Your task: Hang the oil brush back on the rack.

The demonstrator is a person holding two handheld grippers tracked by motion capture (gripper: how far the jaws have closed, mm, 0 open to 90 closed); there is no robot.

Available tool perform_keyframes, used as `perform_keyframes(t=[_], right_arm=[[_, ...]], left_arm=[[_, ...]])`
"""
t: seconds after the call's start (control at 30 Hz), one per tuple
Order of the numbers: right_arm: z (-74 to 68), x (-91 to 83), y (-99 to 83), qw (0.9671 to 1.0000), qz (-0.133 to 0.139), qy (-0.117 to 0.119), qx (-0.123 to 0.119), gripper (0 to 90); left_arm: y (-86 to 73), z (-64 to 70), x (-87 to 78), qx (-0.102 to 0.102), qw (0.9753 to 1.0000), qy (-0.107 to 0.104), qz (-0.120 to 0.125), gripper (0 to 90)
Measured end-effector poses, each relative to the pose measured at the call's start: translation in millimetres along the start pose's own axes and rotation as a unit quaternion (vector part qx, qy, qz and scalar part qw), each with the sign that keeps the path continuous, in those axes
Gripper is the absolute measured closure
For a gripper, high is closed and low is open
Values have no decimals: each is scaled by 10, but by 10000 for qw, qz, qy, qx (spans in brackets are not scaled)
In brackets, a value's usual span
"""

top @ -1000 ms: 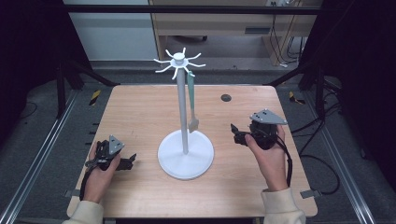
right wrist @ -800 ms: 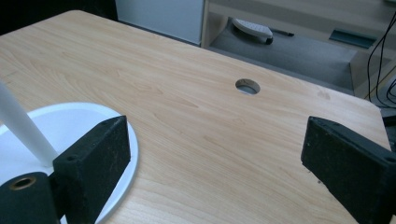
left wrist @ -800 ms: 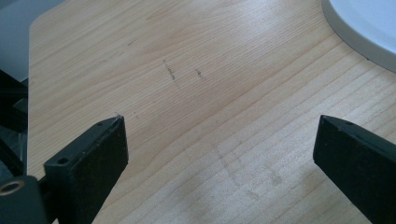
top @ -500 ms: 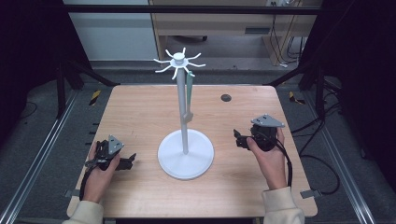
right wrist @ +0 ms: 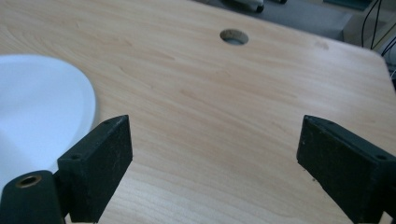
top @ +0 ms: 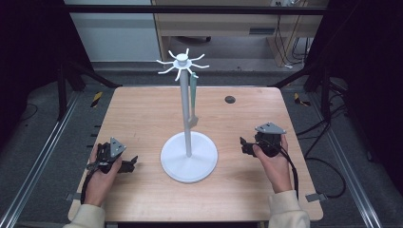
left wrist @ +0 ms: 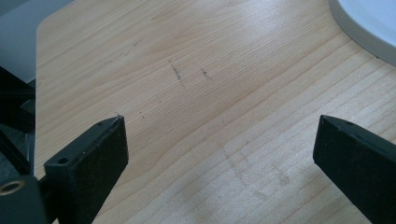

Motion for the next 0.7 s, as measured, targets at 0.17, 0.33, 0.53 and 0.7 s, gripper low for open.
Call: perform_keyframes(t=[0.17,0.33,0.53,0.7], right_arm=[[42,89,-100,9998,-190,-5,0,109],[41,155,-133,9998,-211,73,1,109],[21,262,-156,9996,-156,182,144,113],[46,380,-211,9994,-203,198,188,119]], left_arm=[[0,3,3,-14,10000,-19,4,28],[-1,12,7,-16,10000,-40,0,27],[-15,10,26,-12,10000,-26,-25,27],[-19,6,29,-61,10000,-43,-24,27]])
Point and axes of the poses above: each handheld gripper's, and its own axes: x roughly forward along the jaws, y roughly out of its top, z roughly to its right, the point moved 6 cm from there along x, roughly forward along the jaws, and after that the axes turned 8 degrees about y, right-handed, at the moved point
